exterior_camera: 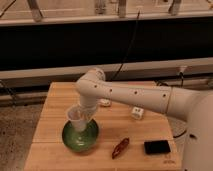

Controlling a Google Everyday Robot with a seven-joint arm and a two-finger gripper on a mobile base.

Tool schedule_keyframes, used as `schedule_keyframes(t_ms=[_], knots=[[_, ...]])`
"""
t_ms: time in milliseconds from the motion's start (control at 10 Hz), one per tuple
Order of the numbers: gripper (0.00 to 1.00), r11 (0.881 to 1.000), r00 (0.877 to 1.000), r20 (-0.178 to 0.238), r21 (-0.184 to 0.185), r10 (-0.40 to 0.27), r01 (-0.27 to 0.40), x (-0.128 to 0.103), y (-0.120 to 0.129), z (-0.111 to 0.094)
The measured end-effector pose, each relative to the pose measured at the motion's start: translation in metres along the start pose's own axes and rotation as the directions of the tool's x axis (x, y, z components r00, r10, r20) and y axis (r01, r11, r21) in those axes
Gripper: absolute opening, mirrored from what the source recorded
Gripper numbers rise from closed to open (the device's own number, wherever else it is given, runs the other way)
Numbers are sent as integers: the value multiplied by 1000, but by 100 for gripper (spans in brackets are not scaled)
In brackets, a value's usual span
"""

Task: Place the ceramic cup in the ceramic bowl

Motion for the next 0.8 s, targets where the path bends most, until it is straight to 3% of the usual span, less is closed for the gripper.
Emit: schedule_keyframes(t_ms=[300,800], knots=[[58,1000,1000,3,-2,0,0,-1,2,0],[73,1000,1000,6,-3,3,-3,0,6,0]])
